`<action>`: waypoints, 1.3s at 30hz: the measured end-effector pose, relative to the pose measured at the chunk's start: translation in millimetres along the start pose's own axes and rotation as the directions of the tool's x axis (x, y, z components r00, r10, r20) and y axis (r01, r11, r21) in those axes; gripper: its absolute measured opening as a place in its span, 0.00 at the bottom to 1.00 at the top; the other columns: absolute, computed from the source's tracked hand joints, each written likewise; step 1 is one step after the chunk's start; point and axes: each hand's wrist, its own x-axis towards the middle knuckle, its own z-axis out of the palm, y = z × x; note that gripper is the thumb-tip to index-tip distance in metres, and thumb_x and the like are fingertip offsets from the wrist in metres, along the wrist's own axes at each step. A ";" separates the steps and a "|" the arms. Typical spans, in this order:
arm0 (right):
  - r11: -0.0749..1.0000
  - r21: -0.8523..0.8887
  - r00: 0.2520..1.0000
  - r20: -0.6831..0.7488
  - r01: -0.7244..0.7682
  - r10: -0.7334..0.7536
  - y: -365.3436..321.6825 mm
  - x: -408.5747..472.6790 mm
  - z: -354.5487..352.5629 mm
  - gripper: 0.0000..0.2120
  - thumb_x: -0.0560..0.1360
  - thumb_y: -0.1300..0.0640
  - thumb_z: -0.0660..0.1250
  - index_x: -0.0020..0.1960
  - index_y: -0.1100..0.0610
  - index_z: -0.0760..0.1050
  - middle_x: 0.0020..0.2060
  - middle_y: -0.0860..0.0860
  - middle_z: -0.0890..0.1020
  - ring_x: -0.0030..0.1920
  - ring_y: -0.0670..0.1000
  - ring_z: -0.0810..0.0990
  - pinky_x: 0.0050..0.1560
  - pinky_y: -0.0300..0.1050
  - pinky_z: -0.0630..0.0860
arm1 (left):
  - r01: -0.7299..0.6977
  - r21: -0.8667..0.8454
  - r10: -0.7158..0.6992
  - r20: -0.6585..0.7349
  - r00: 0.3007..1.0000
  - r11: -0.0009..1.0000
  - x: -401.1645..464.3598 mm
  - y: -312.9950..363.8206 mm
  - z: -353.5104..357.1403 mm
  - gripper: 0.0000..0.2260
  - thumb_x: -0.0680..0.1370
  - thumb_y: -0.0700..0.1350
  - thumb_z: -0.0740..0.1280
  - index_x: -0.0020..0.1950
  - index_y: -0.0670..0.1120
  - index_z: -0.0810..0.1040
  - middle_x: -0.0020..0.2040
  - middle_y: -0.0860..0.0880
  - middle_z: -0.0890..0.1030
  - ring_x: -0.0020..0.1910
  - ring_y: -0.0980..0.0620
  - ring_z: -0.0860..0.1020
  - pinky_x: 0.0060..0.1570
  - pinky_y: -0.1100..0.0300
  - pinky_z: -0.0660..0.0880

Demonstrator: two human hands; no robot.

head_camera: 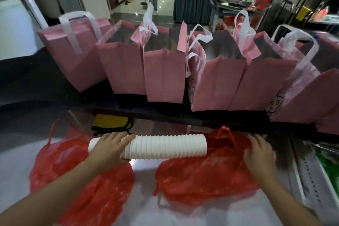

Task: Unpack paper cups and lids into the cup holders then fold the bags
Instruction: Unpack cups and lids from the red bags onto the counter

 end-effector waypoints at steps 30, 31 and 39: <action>0.301 0.320 0.194 0.327 0.898 -0.925 -345.2 -95.9 37.3 0.48 0.62 0.31 0.67 0.77 0.37 0.51 0.61 0.45 0.74 0.62 0.52 0.73 0.59 0.49 0.72 | 0.454 0.254 -0.387 -0.275 0.880 0.854 -265.7 -68.1 -55.8 0.44 0.70 0.75 0.62 0.81 0.56 0.58 0.75 0.45 0.71 0.70 0.41 0.72 0.72 0.37 0.64; 0.288 0.344 0.179 0.314 0.894 -0.932 -360.2 -106.9 36.2 0.48 0.62 0.32 0.68 0.77 0.38 0.52 0.62 0.45 0.74 0.61 0.52 0.73 0.59 0.50 0.73 | 0.542 0.222 -0.459 -0.335 0.823 0.811 -281.5 -68.5 -59.8 0.41 0.74 0.76 0.56 0.82 0.57 0.55 0.78 0.45 0.66 0.76 0.41 0.65 0.75 0.35 0.57; 0.179 0.546 0.085 0.192 0.818 -0.978 -475.5 -230.9 41.2 0.46 0.62 0.37 0.73 0.76 0.42 0.60 0.63 0.46 0.75 0.60 0.51 0.74 0.55 0.49 0.76 | 0.134 -0.991 -0.946 -0.071 -0.315 0.030 -398.5 -77.6 -64.4 0.44 0.75 0.66 0.68 0.81 0.54 0.46 0.78 0.48 0.60 0.76 0.44 0.64 0.71 0.45 0.67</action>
